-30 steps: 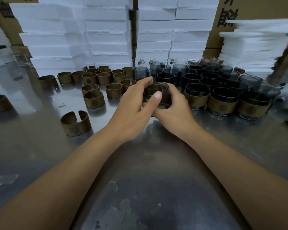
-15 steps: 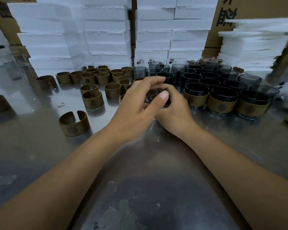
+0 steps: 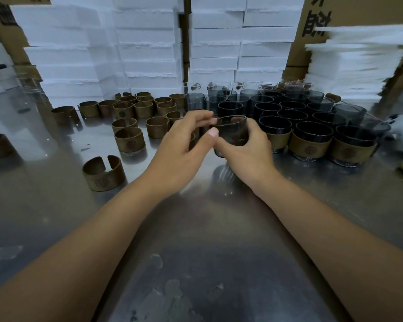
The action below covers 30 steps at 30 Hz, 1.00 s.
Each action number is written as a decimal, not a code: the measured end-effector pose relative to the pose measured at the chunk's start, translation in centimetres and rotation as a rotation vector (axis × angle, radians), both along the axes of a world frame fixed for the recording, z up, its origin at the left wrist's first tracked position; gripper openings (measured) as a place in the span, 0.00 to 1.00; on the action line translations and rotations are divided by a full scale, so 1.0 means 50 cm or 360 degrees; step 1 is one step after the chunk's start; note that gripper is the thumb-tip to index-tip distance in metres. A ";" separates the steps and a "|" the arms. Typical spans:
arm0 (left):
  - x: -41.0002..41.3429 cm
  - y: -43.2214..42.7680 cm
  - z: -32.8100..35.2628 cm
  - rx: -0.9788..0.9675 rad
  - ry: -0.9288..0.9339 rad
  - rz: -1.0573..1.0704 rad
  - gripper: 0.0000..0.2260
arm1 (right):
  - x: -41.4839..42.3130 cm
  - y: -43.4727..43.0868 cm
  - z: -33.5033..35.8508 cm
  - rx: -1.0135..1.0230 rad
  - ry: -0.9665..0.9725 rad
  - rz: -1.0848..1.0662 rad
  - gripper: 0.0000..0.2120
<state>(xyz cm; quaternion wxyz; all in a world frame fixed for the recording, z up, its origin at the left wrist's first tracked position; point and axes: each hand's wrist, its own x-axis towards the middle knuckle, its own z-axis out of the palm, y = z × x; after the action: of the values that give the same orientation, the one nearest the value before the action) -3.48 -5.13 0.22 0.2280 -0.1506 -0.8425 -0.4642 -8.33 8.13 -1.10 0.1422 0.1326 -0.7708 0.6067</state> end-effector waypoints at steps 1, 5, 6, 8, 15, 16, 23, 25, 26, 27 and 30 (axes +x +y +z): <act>-0.002 -0.001 -0.001 -0.0008 -0.0040 -0.0021 0.15 | 0.001 0.000 0.001 0.0005 0.0002 0.0000 0.17; -0.003 0.009 0.005 0.0319 -0.0119 -0.0033 0.16 | 0.006 -0.002 0.004 0.0015 0.0037 0.0010 0.18; -0.003 0.010 0.008 0.0477 -0.0141 -0.0008 0.17 | 0.007 -0.004 0.004 0.0035 0.0061 0.0022 0.19; -0.005 0.010 0.013 0.0686 -0.0224 0.0020 0.20 | 0.014 -0.008 0.005 0.0103 0.0127 0.0059 0.23; -0.006 0.015 0.006 0.0644 -0.0305 -0.0100 0.22 | 0.023 -0.019 0.000 0.0151 0.0242 0.0137 0.28; -0.008 0.012 0.006 0.0651 -0.0288 -0.0076 0.22 | 0.022 -0.021 -0.001 0.0154 0.0230 0.0160 0.28; -0.009 -0.001 0.007 0.0644 -0.0173 0.0118 0.22 | 0.020 -0.017 -0.005 0.0507 0.0228 0.0343 0.39; -0.007 -0.004 0.010 0.0612 -0.0122 0.0153 0.22 | 0.015 -0.013 0.000 0.0597 0.0263 0.0240 0.30; -0.006 -0.005 0.011 0.0589 -0.0106 0.0166 0.23 | 0.012 -0.010 0.004 0.0567 0.0263 0.0171 0.24; -0.005 -0.005 0.011 0.0564 -0.0098 0.0171 0.23 | 0.010 -0.009 0.008 0.0494 0.0224 0.0100 0.19; -0.002 0.001 0.010 0.0510 -0.0082 0.0147 0.25 | 0.006 -0.005 0.021 0.0046 -0.0082 0.0026 0.12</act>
<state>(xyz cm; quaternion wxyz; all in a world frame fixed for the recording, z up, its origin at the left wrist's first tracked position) -3.56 -5.09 0.74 0.2487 -0.0614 -0.7694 -0.5852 -8.03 7.89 -0.02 0.1154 0.1253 -0.7817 0.5999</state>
